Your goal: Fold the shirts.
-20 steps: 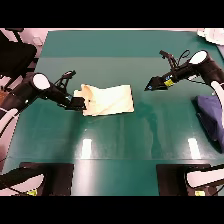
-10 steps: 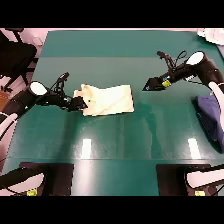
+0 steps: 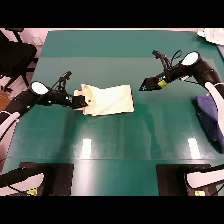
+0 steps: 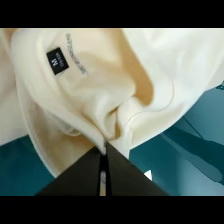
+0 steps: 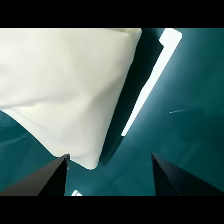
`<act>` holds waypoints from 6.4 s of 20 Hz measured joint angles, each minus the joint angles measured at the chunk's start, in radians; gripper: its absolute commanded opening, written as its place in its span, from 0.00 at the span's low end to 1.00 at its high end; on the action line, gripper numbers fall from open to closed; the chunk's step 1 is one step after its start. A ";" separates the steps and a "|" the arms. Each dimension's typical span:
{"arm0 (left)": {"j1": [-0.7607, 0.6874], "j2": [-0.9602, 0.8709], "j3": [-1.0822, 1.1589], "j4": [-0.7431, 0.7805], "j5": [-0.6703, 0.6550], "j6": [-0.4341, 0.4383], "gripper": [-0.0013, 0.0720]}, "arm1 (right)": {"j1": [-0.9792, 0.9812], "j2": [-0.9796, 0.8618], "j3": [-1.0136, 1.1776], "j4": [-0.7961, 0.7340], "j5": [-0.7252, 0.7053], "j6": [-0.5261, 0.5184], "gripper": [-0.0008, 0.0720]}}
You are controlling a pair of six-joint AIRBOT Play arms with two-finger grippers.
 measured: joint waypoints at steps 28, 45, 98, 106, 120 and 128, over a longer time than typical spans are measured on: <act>0.003 0.027 0.216 0.618 -0.146 0.009 0.99 | -0.020 -0.097 -0.032 0.175 0.063 0.027 0.96; 0.005 0.172 0.285 0.772 -0.290 -0.085 0.99 | 0.158 -0.193 -0.229 0.548 -0.283 -0.036 0.91; 0.005 0.174 0.286 0.288 -0.447 -0.187 0.99 | -1.140 0.100 0.437 -0.159 0.485 0.514 0.04; 0.005 0.174 0.286 0.262 -0.451 -0.182 0.99 | -1.153 0.205 0.142 -0.438 0.472 0.573 0.04; 0.005 0.174 0.286 0.224 -0.436 -0.182 0.99 | -1.176 0.248 -0.056 -0.619 0.422 0.659 1.00; 0.005 0.174 0.293 0.218 -0.418 -0.149 0.99 | -1.172 0.417 -0.011 -0.754 0.387 0.706 0.58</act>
